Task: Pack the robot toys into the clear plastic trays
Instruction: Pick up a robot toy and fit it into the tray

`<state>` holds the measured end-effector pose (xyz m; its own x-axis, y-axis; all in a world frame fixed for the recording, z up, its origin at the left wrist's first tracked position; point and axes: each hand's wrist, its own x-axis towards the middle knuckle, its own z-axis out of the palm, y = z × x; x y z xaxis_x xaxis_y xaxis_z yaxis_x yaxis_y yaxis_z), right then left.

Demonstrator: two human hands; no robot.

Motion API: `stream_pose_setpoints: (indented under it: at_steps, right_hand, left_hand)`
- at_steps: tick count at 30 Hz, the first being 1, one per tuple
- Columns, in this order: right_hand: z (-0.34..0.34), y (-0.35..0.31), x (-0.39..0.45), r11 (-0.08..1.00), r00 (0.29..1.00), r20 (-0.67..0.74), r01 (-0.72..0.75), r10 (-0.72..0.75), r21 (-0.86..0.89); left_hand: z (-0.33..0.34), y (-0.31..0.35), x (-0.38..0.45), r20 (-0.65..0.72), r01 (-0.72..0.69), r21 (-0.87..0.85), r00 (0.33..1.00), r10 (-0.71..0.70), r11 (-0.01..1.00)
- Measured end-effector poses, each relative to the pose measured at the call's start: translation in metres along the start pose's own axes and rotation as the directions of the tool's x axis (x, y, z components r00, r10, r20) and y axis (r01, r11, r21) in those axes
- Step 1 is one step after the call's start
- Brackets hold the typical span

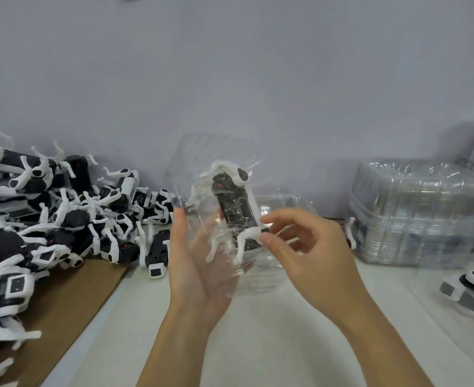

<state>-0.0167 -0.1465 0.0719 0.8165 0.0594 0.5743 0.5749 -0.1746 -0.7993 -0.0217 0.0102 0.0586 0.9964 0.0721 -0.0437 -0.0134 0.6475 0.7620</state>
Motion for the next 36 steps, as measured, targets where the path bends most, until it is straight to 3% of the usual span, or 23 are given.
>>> stream_pose_setpoints:
  at_steps: [7,16,31,36]
  right_hand:
    - [0.002,-0.004,0.000,1.000,0.998,0.057,0.006,-0.004,-0.021]
    - [0.000,-0.006,-0.001,0.999,0.997,0.074,0.016,-0.013,-0.039]
    - [-0.003,-0.002,-0.002,1.000,0.999,0.041,-0.013,0.014,-0.020]
    - [-0.007,0.002,-0.001,0.993,1.000,0.030,0.001,0.003,-0.114]
  left_hand:
    - [-0.007,-0.004,0.006,0.068,0.075,-0.132,0.995,-0.066,0.988]
    - [-0.010,-0.005,0.009,0.157,0.063,-0.131,0.987,-0.042,0.989]
    - [-0.005,-0.004,0.004,0.111,0.032,-0.088,0.994,-0.022,0.996]
    - [-0.003,-0.005,0.005,0.068,0.041,0.014,0.997,-0.042,0.999]
